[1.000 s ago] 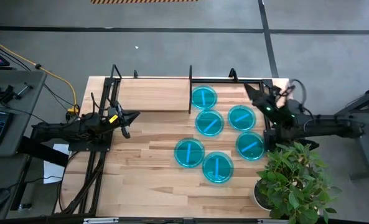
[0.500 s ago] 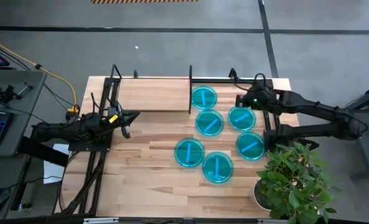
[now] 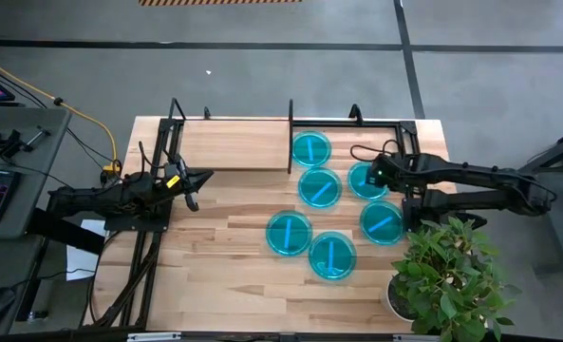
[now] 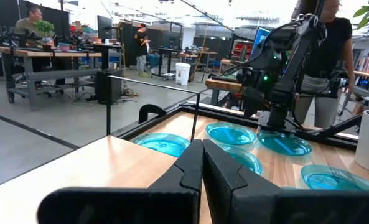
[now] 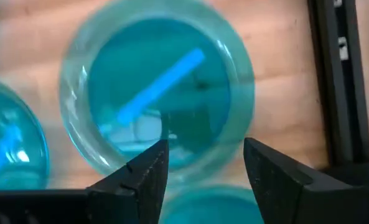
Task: Place and stack plates onto a shelf
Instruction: Put the blue plate on the shelf
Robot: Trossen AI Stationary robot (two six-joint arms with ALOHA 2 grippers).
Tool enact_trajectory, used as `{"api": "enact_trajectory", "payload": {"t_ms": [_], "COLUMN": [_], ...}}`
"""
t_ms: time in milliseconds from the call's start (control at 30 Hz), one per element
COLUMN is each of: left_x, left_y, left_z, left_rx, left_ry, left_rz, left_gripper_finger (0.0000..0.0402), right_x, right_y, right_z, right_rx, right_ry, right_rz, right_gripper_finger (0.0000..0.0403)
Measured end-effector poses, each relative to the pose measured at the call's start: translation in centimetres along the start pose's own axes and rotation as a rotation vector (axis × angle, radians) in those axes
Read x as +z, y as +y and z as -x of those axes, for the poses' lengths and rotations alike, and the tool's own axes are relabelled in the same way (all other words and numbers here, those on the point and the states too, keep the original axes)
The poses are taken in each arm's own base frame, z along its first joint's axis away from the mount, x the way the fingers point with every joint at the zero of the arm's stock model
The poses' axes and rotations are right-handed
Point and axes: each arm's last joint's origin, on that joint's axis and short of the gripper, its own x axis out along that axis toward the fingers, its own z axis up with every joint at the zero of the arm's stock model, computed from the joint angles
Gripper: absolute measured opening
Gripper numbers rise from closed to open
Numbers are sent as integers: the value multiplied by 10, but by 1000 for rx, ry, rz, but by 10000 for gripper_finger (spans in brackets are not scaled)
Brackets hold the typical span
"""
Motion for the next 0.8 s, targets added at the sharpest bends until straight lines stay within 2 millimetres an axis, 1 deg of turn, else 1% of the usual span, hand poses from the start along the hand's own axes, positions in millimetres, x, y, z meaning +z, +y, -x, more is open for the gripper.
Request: {"api": "enact_trajectory", "payload": {"t_ms": [100, 267, 467, 533, 633, 800], "left_x": [0, 0, 0, 0, 0, 0], "left_y": [0, 0, 0, 0, 0, 0], "left_z": [0, 0, 0, 0, 0, 0], "left_rx": [-1, -1, -1, -1, -1, -1], "left_ry": [0, 0, 0, 0, 0, 0], "left_rz": [0, 0, 0, 0, 0, 0], "left_gripper_finger": [1, 1, 1, 1, 1, 1], "right_x": [1, 1, 1, 2, 3, 7], "right_y": [-1, 3, 8, 9, 13, 20], "right_z": [-4, -11, -30, -37, -46, -55], "right_rx": [-37, -96, -246, -286, -308, -270], "right_ry": [-61, -94, -191, -176, -120, -89], "right_rz": [-45, -93, -159, -176, -145, -139], "right_gripper_finger": [192, 192, 192, 192, 192, 192]}}
